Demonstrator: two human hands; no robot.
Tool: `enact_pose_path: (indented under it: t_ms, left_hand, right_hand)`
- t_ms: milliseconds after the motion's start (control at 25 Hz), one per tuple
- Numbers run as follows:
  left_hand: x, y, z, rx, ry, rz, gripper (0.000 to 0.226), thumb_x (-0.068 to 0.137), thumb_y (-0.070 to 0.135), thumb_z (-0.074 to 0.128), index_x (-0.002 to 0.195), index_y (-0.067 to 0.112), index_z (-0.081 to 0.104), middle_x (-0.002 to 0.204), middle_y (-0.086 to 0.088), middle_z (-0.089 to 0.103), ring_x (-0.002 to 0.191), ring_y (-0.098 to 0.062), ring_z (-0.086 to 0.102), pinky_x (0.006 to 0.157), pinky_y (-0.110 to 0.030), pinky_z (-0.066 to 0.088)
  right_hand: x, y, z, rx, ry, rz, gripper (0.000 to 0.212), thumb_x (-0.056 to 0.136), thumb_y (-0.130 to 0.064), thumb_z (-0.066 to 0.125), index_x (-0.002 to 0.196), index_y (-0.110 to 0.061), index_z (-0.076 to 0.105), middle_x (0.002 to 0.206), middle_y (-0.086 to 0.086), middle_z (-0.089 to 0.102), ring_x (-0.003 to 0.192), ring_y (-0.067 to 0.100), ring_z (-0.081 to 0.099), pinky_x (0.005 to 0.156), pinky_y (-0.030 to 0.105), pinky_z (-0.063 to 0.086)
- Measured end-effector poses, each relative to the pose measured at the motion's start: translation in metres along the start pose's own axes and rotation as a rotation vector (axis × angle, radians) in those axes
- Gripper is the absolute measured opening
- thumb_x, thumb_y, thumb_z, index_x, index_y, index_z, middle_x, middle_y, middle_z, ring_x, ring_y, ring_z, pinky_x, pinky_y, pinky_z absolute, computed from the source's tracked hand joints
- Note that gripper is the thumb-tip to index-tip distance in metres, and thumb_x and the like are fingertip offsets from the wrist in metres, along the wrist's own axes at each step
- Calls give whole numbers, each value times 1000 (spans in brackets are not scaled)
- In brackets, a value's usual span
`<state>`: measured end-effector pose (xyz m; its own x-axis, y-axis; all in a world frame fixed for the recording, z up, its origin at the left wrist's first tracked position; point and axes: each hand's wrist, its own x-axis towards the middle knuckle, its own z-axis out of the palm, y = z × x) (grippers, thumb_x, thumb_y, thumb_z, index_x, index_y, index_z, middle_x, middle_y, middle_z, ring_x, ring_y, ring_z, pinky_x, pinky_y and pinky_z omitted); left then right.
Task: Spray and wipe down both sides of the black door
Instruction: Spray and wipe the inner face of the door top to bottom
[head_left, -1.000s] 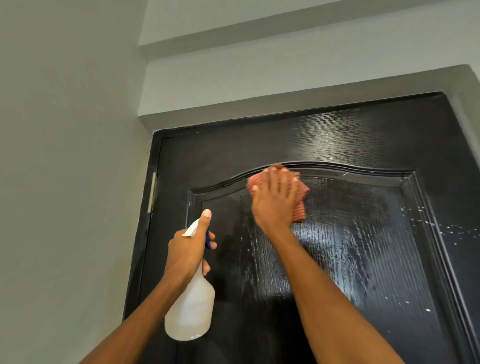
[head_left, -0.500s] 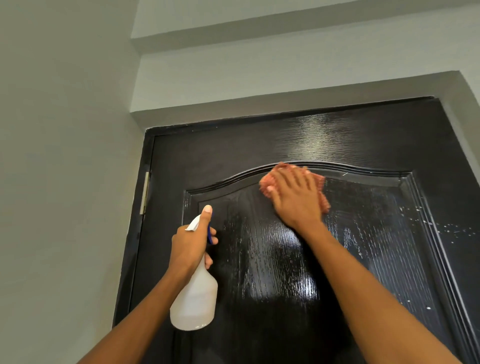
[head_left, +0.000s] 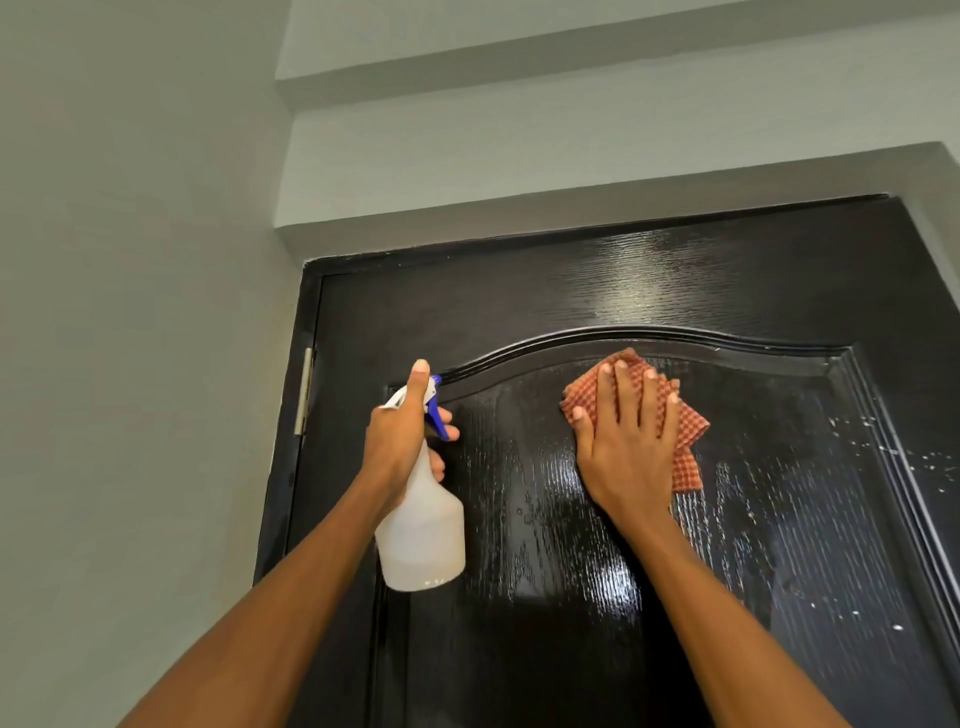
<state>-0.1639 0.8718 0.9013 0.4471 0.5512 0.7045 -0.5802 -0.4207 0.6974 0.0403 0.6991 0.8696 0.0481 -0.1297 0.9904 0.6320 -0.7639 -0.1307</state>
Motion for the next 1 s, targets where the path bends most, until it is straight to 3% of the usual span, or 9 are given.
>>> enact_pose_path:
  t_ms: [160,360,520,720,840,1000]
  left_hand:
    - [18,12,9,44,-133,-110,79,88,80,41,76,5,63,70,-16,66,44,-21,53,46,-28,48]
    - [21,12,23,44,-213,-92,86,89,79,38,85,-1,69,80,-18,73,44,-20,55,45,-27,48]
    - [23,25,31,61,-234,-61,78,87,80,41,71,6,62,66,-12,65,43,-20,53,46,-28,48]
    - [29,21,14,101,-264,3,91,89,79,41,94,-7,68,87,-25,72,47,-23,58,46,-28,50]
    - [27,17,0,105,-248,13,87,89,78,39,90,-4,68,86,-22,74,47,-24,58,46,-29,50]
    - [21,15,-5,96,-223,14,80,92,74,37,100,2,70,87,-18,76,45,-22,56,42,-27,48]
  right_hand:
    - [-11,-3,3,4,1,-19,68,106,-53,24,163,-17,23,171,8,18,159,32,10,127,58,8]
    - [-24,-11,5,-32,-27,-57,68,106,-54,25,164,-17,20,172,7,14,159,32,8,127,59,8]
    - [-32,-27,9,-15,-93,-272,66,108,-56,24,165,-23,15,173,1,10,159,29,4,127,55,0]
    - [6,-63,17,-5,-129,-555,62,107,-52,29,162,-23,30,169,1,28,158,30,16,127,56,9]
    - [35,-75,19,5,-135,-543,59,105,-53,32,156,-25,42,163,-1,39,154,29,27,126,54,12]
    - [50,-59,12,5,-105,-469,54,104,-55,35,149,-29,50,155,-3,48,148,26,36,125,51,17]
